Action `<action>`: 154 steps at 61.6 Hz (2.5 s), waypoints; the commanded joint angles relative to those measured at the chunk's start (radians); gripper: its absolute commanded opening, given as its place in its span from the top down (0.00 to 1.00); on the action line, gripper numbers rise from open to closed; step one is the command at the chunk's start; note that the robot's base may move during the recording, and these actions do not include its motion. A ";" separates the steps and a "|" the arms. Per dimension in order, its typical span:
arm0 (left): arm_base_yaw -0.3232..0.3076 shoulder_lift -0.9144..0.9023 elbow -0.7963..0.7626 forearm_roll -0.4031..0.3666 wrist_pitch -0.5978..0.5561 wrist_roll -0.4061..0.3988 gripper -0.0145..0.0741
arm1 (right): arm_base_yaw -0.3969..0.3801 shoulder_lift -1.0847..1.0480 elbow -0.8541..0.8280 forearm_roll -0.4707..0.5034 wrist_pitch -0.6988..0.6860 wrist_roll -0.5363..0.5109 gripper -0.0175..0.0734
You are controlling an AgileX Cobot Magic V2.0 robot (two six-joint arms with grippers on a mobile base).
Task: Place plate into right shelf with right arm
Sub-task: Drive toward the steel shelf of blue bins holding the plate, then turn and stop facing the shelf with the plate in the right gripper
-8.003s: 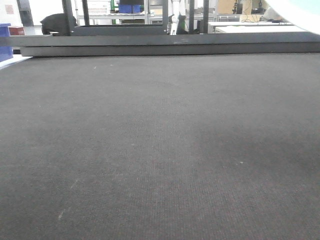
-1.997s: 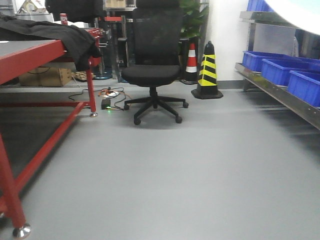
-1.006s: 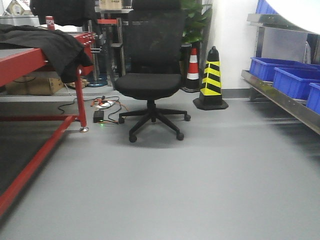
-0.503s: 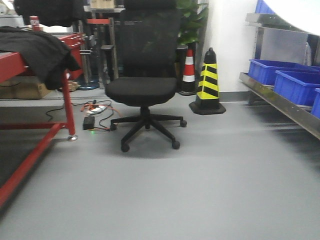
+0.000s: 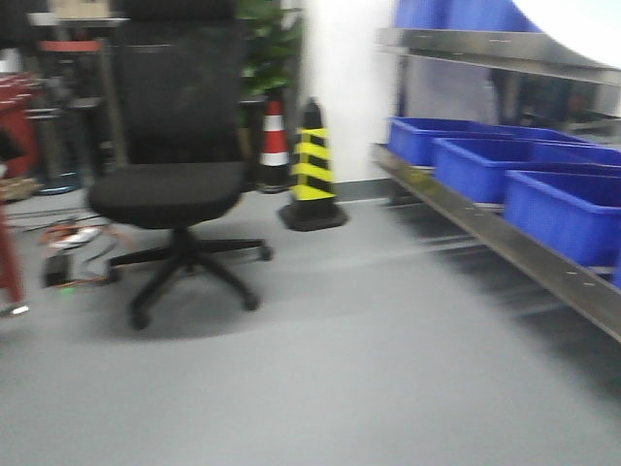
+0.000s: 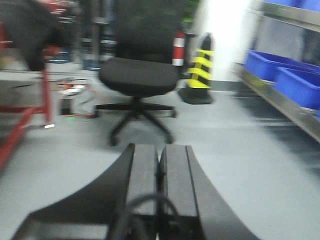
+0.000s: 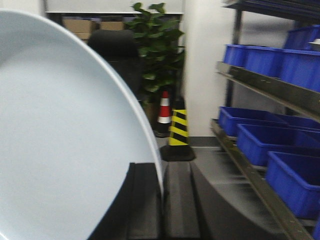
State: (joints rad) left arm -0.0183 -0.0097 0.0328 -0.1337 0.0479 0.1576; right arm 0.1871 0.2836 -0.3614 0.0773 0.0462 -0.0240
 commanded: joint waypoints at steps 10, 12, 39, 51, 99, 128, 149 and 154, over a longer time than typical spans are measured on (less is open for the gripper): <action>-0.002 -0.010 0.010 -0.008 -0.090 -0.007 0.98 | -0.008 0.008 -0.029 0.008 -0.105 -0.002 0.75; -0.002 -0.010 0.010 -0.008 -0.090 -0.007 0.98 | -0.008 0.008 -0.029 0.008 -0.105 -0.002 0.75; -0.002 -0.010 0.010 -0.008 -0.090 -0.007 0.98 | -0.008 0.008 -0.029 0.008 -0.105 -0.002 0.75; -0.002 -0.010 0.010 -0.008 -0.090 -0.007 0.98 | -0.008 0.008 -0.029 0.008 -0.105 -0.002 0.75; -0.002 -0.010 0.010 -0.008 -0.090 -0.007 0.98 | -0.008 0.008 -0.029 0.008 -0.105 -0.002 0.75; -0.002 -0.010 0.010 -0.008 -0.090 -0.007 0.98 | -0.008 0.008 -0.029 0.008 -0.105 -0.002 0.75; -0.002 -0.010 0.010 -0.008 -0.090 -0.007 0.98 | -0.008 0.008 -0.029 0.008 -0.105 -0.002 0.75; -0.002 -0.010 0.010 -0.008 -0.090 -0.007 0.98 | -0.008 0.008 -0.029 0.008 -0.105 -0.002 0.75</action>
State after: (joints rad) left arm -0.0183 -0.0097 0.0328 -0.1337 0.0479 0.1576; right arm 0.1871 0.2836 -0.3614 0.0773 0.0462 -0.0240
